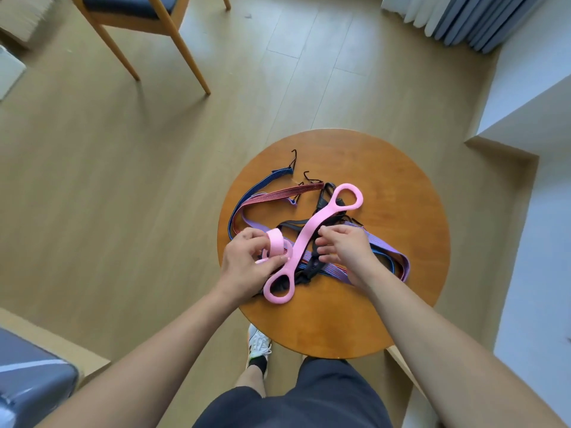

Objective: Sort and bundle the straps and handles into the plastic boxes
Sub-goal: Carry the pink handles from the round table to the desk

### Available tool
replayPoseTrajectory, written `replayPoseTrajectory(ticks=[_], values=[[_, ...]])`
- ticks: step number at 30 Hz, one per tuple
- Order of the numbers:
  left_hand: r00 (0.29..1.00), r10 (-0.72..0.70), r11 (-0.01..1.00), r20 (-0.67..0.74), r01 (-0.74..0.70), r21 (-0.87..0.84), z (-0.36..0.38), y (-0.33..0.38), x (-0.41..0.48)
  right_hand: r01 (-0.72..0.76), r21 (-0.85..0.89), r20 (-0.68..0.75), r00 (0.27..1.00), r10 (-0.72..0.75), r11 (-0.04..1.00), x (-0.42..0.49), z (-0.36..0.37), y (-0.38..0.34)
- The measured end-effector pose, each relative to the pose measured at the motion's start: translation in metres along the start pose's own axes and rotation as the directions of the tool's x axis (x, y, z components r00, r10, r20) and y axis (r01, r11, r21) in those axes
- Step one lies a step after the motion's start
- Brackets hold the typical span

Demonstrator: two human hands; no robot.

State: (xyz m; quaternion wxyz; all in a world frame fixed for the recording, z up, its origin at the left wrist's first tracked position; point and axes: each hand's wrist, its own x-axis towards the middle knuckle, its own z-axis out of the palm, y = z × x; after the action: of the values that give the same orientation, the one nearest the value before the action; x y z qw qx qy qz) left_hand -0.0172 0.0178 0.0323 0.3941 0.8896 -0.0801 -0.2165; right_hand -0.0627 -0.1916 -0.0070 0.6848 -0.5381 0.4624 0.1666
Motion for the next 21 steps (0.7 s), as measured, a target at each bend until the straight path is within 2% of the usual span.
replayPoseTrajectory(ticks=[5,8,11,14,21], values=[[0.994,0.023,0.994,-0.105,-0.012,0.107,-0.012,-0.002,-0.007,-0.189,0.005,0.085,0.979,0.188,0.982,0.045,0.024,0.027],[0.994,-0.033,0.997,-0.101,0.040,0.070,-0.020,-0.001,-0.012,-0.271,0.064,0.030,0.962,0.270,0.960,0.063,0.041,0.038],[0.986,-0.105,0.993,-0.129,0.097,-0.071,-0.024,0.003,-0.016,-0.265,0.131,-0.038,0.962,0.272,0.955,0.070,0.048,0.043],[0.978,-0.142,0.977,-0.155,0.114,-0.179,-0.025,0.008,-0.018,-0.232,0.151,-0.025,0.971,0.239,0.961,0.069,0.046,0.043],[0.974,-0.136,0.970,-0.182,0.094,-0.222,-0.039,0.019,-0.017,-0.143,0.141,-0.024,0.989,0.148,0.980,0.051,0.036,0.022]])
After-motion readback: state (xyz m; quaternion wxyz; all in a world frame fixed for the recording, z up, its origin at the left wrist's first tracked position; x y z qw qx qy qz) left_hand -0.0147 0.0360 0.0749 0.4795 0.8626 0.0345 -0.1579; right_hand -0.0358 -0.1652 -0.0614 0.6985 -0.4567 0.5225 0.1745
